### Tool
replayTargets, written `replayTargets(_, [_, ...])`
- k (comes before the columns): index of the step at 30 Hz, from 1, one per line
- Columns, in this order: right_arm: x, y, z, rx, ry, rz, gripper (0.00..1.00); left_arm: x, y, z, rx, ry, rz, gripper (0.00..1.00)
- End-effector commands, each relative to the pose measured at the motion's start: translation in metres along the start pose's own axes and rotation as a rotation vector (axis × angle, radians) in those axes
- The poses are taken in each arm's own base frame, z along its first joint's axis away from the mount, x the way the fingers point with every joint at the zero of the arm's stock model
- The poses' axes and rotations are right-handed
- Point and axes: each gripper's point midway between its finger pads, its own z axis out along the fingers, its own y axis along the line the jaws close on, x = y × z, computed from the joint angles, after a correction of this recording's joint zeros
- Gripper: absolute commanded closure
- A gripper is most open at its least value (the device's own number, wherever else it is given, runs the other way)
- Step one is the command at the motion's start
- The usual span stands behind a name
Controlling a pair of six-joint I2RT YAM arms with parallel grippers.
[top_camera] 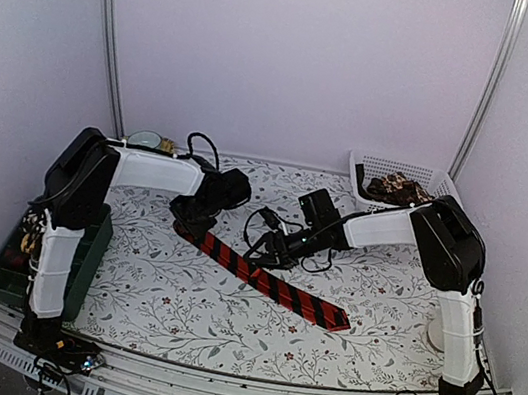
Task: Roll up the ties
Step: Roll the tie at the center of the board.
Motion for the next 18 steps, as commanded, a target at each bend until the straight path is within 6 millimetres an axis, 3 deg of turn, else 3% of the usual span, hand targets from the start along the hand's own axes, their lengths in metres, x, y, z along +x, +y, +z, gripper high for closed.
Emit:
replayTargets(1, [-0.026, 0.050, -0.035, -0.039, -0.073, -0.073, 0.21, 0.012, -0.013, 0.009, -0.034, 0.027, 0.039, 0.98])
replayTargets(11, [-0.027, 0.051, -0.039, -0.063, -0.079, -0.062, 0.22, 0.020, -0.029, 0.009, -0.058, 0.021, 0.084, 0.97])
replayTargets(13, [-0.028, 0.051, -0.040, -0.067, -0.081, -0.058, 0.22, 0.020, -0.032, 0.007, -0.049, 0.015, 0.084, 0.90])
replayTargets(18, [-0.030, 0.050, -0.043, -0.079, -0.087, -0.051, 0.23, 0.019, -0.041, 0.006, -0.016, 0.010, 0.086, 0.84])
